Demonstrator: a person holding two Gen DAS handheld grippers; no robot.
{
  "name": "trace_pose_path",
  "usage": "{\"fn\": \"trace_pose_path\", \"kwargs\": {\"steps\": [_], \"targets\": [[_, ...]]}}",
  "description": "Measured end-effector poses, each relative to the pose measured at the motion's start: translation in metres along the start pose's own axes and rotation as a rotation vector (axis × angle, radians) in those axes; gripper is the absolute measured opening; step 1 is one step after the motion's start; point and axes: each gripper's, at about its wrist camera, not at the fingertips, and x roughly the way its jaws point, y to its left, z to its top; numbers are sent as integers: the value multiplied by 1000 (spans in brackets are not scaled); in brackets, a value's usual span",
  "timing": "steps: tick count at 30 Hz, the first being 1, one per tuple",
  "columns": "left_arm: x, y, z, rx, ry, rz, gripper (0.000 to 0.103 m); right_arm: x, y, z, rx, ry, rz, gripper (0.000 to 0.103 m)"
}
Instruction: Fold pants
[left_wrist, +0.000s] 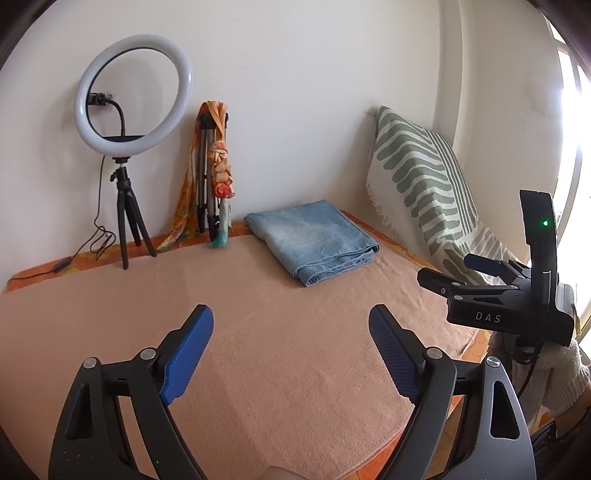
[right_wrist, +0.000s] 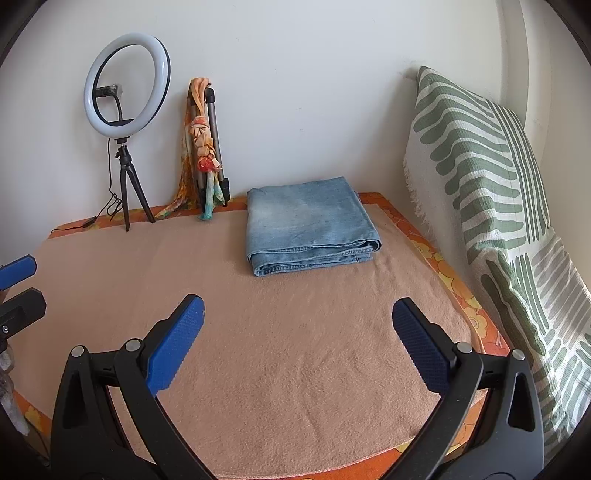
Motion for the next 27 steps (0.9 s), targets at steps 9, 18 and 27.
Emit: {"fn": "trace_pose_path", "kwargs": {"steps": [9,18,27], "targets": [[1,6,-6,12,-8,33,87,4,-2,-4,20,-4,4,103],[-7,13,-8,-3,-29,92,100,5,-5,1,45,-22,3,103],[-9,14,-8,11,-39,121,102,7,-4,-1,39,-16,3,103]]}}
